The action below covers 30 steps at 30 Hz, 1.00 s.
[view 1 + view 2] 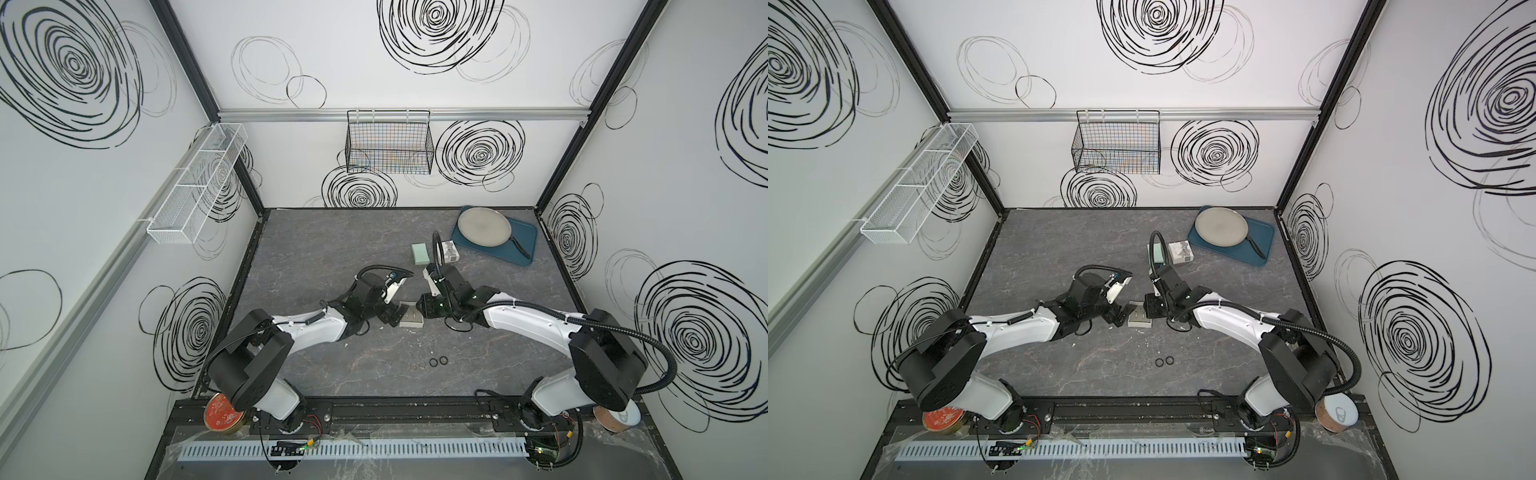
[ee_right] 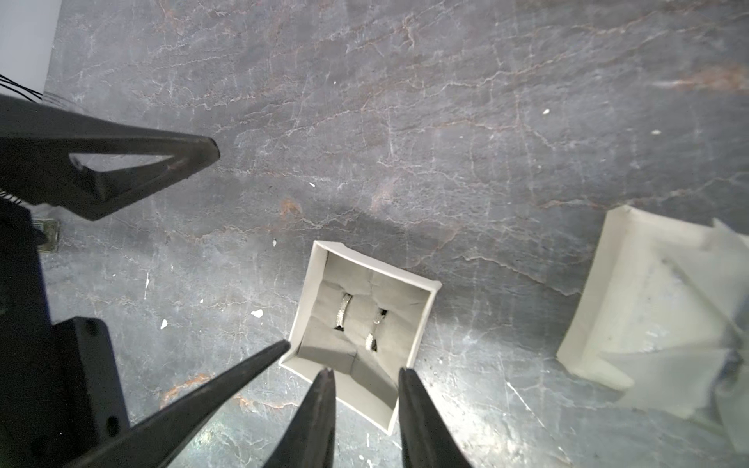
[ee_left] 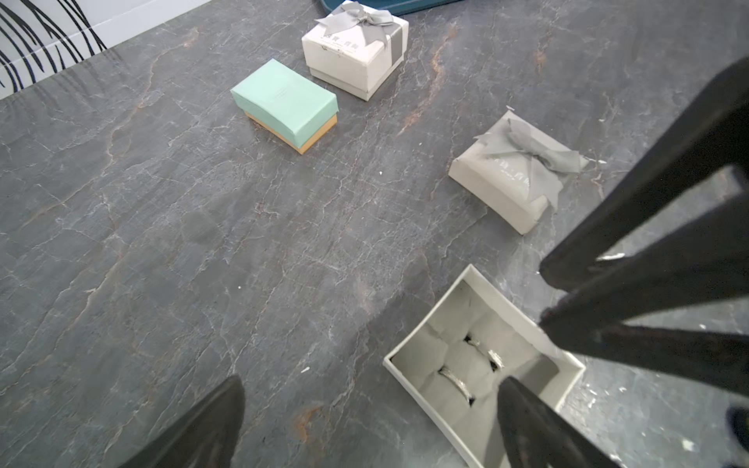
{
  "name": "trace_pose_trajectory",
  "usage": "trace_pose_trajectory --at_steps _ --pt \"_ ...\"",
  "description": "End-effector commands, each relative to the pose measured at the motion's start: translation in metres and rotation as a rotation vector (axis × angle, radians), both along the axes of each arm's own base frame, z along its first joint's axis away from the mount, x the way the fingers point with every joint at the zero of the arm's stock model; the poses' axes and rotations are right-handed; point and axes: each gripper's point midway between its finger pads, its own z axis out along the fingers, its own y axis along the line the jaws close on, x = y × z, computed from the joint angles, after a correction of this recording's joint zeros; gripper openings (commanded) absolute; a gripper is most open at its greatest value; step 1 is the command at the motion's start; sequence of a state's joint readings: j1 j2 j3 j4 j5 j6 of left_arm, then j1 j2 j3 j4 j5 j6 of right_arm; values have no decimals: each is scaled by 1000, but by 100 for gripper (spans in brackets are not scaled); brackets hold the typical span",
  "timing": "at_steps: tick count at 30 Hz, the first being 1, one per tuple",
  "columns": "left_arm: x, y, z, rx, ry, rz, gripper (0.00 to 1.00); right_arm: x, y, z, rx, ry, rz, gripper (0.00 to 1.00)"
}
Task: Take the rings out of the lift-off lid box
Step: Take out the ring from the jewelry box.
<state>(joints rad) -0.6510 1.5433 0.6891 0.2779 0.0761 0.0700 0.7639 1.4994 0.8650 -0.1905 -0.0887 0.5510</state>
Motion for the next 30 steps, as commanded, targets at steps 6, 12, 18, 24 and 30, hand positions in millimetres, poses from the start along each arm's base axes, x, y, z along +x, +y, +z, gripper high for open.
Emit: trace_pose_trajectory --at_steps 6,12,18,24,30 --pt "14 -2 -7 9 28 25 100 0 7 -11 16 39 -27 27" --pt "15 -2 -12 15 42 22 100 -4 11 -16 15 55 -13 26" --pt "17 -1 -19 25 60 28 100 -6 16 -21 10 69 1 26" --pt "17 -1 -25 31 73 32 100 -5 19 -31 -9 89 0 25" --pt "18 0 -27 33 79 36 100 1 25 -38 -31 107 6 23"
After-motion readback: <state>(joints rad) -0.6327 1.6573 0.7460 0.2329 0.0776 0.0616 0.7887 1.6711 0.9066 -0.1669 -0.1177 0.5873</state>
